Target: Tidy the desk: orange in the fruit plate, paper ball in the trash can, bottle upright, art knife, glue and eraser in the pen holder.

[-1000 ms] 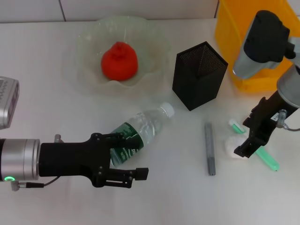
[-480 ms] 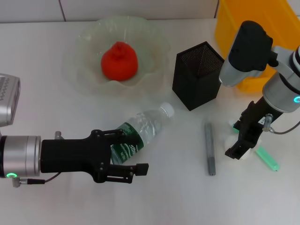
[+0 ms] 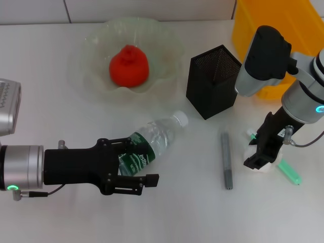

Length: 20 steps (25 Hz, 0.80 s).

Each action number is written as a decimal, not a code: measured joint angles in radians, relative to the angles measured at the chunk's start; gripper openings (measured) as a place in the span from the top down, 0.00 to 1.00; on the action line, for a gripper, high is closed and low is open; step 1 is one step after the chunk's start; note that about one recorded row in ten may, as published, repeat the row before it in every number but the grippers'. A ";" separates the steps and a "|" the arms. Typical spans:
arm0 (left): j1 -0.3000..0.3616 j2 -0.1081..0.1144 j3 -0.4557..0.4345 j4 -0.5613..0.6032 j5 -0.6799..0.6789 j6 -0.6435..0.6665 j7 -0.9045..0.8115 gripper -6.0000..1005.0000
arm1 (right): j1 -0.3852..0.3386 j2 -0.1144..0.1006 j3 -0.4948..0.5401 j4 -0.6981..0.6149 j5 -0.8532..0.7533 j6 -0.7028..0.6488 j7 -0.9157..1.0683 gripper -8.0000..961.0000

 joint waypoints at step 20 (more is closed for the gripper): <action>0.003 0.000 0.000 -0.002 0.000 -0.002 0.004 0.16 | -0.145 -0.007 0.538 -0.527 0.073 -0.105 -0.055 0.51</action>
